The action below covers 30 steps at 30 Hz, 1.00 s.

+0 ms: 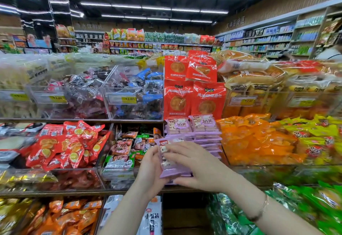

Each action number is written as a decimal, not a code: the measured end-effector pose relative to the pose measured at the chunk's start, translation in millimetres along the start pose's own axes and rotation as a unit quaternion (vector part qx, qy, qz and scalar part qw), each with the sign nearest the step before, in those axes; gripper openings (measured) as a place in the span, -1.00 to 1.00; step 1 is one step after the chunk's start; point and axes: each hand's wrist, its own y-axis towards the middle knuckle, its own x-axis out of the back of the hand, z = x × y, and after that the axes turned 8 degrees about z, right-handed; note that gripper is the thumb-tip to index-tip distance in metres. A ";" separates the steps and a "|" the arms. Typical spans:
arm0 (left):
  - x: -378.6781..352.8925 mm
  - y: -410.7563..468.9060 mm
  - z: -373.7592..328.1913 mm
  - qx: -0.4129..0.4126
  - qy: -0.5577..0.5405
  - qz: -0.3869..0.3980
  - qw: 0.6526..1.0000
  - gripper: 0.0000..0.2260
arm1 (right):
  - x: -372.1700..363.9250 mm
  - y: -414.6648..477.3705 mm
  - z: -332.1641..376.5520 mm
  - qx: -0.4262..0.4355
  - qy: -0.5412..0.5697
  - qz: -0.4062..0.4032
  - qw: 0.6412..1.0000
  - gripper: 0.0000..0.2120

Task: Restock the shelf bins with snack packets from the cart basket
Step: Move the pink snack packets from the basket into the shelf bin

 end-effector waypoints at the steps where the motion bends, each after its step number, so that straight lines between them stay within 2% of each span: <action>1: -0.7 1.7 -0.4 -0.003 0.002 0.019 1.000 -0.49 | -0.1 1.8 0.9 0.003 -0.026 0.000 1.000 -0.54; 3: -0.5 4.4 -2.8 -0.013 0.034 0.029 0.999 -0.46 | 6.0 5.2 -3.2 -0.015 -0.003 -0.024 1.000 -0.62; 7: -1.9 12.0 -16.7 -0.040 0.130 0.026 0.990 -0.48 | 11.9 11.9 -13.3 -0.049 0.041 -0.109 0.992 -0.62; 10: -3.0 20.4 -27.3 -0.072 0.270 -0.006 0.960 -0.50 | 17.4 26.7 -24.6 -0.077 0.103 -0.179 0.975 -0.63; 11: 1.2 23.2 -28.4 -0.096 0.361 -0.031 0.927 -0.52 | 20.0 33.5 -31.0 -0.087 0.112 -0.197 0.970 -0.62; 12: 11.2 26.3 -26.8 -0.125 0.483 -0.064 0.864 -0.53 | 22.2 40.3 -38.1 -0.098 0.106 -0.213 0.966 -0.62; 13: 26.7 29.1 -23.1 -0.147 0.622 -0.106 0.762 -0.54 | 23.1 47.1 -45.0 -0.109 0.089 -0.223 0.965 -0.63; 14: 43.7 30.0 -17.0 -0.151 0.734 -0.147 0.645 -0.55 | 23.2 53.5 -51.6 -0.120 0.061 -0.227 0.965 -0.63; 15: 59.6 29.0 -9.2 -0.130 0.804 -0.173 0.553 -0.54 | 21.9 59.7 -58.5 -0.128 0.023 -0.222 0.966 -0.62; 16: 73.1 27.8 0.0 -0.102 0.841 -0.186 0.497 -0.52 | 19.7 65.4 -64.7 -0.134 -0.024 -0.207 0.969 -0.59; 17: 83.2 26.5 9.0 -0.087 0.856 -0.188 0.474 -0.49 | 16.6 70.7 -69.7 -0.139 -0.071 -0.185 0.970 -0.55; 19: 91.9 26.7 19.4 -0.104 0.851 -0.181 0.481 -0.44 | 9.0 80.1 -76.3 -0.147 -0.131 -0.138 0.971 -0.55; 20: 90.8 28.5 19.2 -0.119 0.838 -0.182 0.501 -0.45 | 4.4 83.7 -78.5 -0.152 -0.145 -0.109 0.972 -0.58; 23: 73.8 40.6 5.0 -0.175 0.769 -0.167 0.592 -0.44 | -9.3 87.5 -83.7 -0.167 -0.146 -0.019 0.975 -0.58; 24: 64.4 46.7 -3.2 -0.199 0.758 -0.156 0.601 -0.41 | -9.9 85.4 -85.3 -0.166 -0.123 -0.014 0.978 -0.56; 25: 53.6 53.4 -12.7 -0.225 0.756 -0.138 0.598 -0.38 | -7.5 81.3 -86.0 -0.167 -0.085 -0.020 0.982 -0.53; 27: 32.5 68.8 -30.0 -0.257 0.777 -0.092 0.567 -0.30 | 1.0 66.9 -89.4 -0.172 -0.032 -0.043 0.984 -0.43; 30: 10.8 97.2 -41.3 -0.201 0.856 -0.053 0.473 -0.12 | 13.4 37.4 -102.8 -0.214 -0.091 0.003 0.973 -0.13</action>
